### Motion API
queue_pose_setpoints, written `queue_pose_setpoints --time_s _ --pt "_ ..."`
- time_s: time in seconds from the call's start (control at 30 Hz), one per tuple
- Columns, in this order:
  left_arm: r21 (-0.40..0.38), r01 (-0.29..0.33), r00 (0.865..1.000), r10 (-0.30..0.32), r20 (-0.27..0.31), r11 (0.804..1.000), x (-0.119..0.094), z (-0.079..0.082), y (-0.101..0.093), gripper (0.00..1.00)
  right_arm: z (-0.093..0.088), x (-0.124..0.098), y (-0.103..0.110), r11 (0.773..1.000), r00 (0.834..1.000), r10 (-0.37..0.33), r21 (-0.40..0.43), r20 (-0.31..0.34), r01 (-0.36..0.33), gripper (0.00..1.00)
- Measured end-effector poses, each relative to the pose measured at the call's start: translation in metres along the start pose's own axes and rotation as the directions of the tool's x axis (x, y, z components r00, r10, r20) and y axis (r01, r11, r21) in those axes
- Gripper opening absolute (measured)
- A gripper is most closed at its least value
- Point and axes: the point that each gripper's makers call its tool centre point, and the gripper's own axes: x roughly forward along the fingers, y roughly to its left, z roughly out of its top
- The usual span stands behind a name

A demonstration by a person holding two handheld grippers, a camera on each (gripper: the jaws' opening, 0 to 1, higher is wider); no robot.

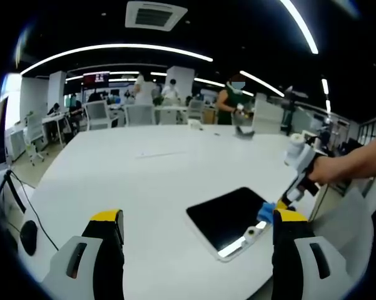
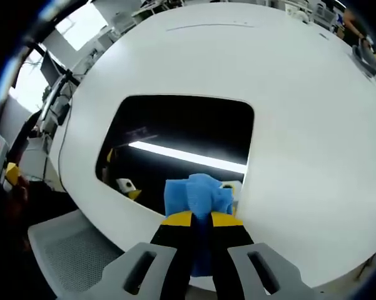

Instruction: Wipe the mirror surface with the cleaning cloth until all visible marks leave the cleaned area.

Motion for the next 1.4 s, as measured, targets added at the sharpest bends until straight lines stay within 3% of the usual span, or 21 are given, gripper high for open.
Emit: queue_pose_setpoints --time_s 0.27,1.4 --pt "-0.012 -0.007 1.000 0.007 0.007 1.000 -0.002 0.001 0.004 1.00 0.001 -0.002 0.000 1.000 1.000 -0.018 -0.004 0.005 0.018 0.03" --pt "-0.005 -0.008 1.000 0.008 -0.013 1.000 -0.006 0.001 0.012 1.00 0.052 0.007 -0.019 0.998 0.998 -0.060 0.025 0.027 0.059 0.03"
